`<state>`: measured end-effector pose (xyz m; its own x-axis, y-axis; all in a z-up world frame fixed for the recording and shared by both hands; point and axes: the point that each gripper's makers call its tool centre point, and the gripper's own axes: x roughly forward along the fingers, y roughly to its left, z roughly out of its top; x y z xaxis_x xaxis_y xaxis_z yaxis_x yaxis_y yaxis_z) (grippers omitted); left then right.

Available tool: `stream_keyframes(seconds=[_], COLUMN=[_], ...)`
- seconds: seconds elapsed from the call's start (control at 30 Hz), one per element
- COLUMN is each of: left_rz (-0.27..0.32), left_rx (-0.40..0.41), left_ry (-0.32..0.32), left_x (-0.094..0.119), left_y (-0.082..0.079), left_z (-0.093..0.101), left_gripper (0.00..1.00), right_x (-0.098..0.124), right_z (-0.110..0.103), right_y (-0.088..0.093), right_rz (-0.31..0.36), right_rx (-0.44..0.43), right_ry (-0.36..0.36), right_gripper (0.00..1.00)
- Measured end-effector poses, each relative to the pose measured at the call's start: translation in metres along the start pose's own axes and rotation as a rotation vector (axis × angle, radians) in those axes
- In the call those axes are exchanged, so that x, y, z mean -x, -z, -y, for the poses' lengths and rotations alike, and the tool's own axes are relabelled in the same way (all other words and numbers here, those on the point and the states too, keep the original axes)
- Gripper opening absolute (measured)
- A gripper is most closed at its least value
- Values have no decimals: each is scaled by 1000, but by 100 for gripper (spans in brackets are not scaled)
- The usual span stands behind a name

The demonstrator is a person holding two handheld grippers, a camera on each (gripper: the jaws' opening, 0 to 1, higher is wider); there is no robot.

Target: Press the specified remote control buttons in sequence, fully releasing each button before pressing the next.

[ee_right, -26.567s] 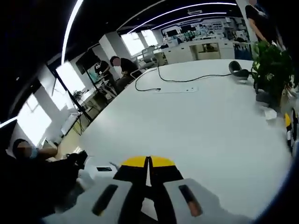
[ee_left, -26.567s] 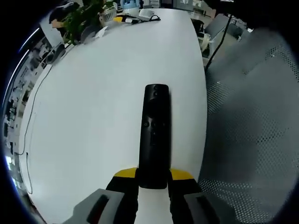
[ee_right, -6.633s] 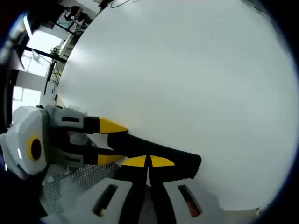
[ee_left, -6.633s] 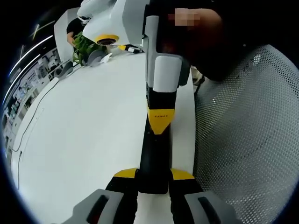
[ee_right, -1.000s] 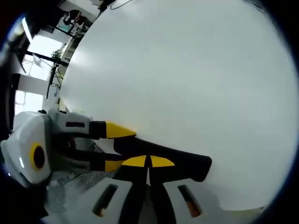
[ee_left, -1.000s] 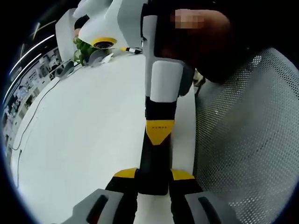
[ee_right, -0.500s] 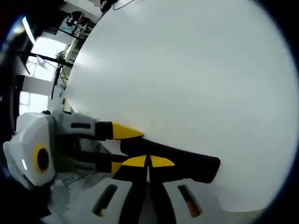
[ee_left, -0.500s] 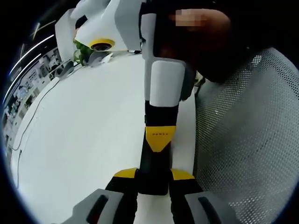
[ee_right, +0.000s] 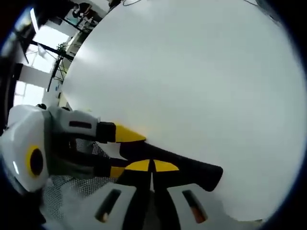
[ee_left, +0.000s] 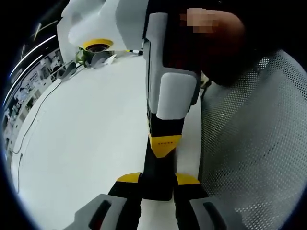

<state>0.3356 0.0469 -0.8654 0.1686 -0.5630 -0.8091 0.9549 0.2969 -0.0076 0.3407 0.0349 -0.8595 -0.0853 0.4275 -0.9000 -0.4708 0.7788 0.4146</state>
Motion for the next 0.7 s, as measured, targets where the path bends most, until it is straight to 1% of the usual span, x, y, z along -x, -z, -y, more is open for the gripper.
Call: stream_keyframes(seconds=[0.1, 0.27, 0.37, 0.47, 0.53, 0.6, 0.67, 0.7], left_rz=[-2, -11, -17, -15, -14, -14, -15, -17], left_rx=[-1, 12, 17, 15, 13, 13, 13, 12], left_ry=[-2, -10, -15, -14, -15, -15, -16, -16], left_x=[0, 0, 0, 0, 0, 0, 0, 0], left_y=[0, 0, -1, -1, 0, 0, 0, 0], left_z=[0, 0, 0, 0, 0, 0, 0, 0], left_gripper=[25, 25, 25, 25, 25, 25, 25, 25], right_x=[0, 0, 0, 1, 1, 2, 6, 10], right_z=[2, 2, 2, 1, 2, 2, 4, 3], right_y=[-1, 0, 0, 0, 0, 0, -1, -5], right_rz=[-1, 2, 2, 0, -5, -4, 9, 37], right_rx=[-3, -18, -1, -17, -44, -101, -120, -130], right_ry=[9, 0, -6, -12, -24, -55, -70, -81], right_gripper=[0, 0, 0, 0, 0, 0, 0, 0])
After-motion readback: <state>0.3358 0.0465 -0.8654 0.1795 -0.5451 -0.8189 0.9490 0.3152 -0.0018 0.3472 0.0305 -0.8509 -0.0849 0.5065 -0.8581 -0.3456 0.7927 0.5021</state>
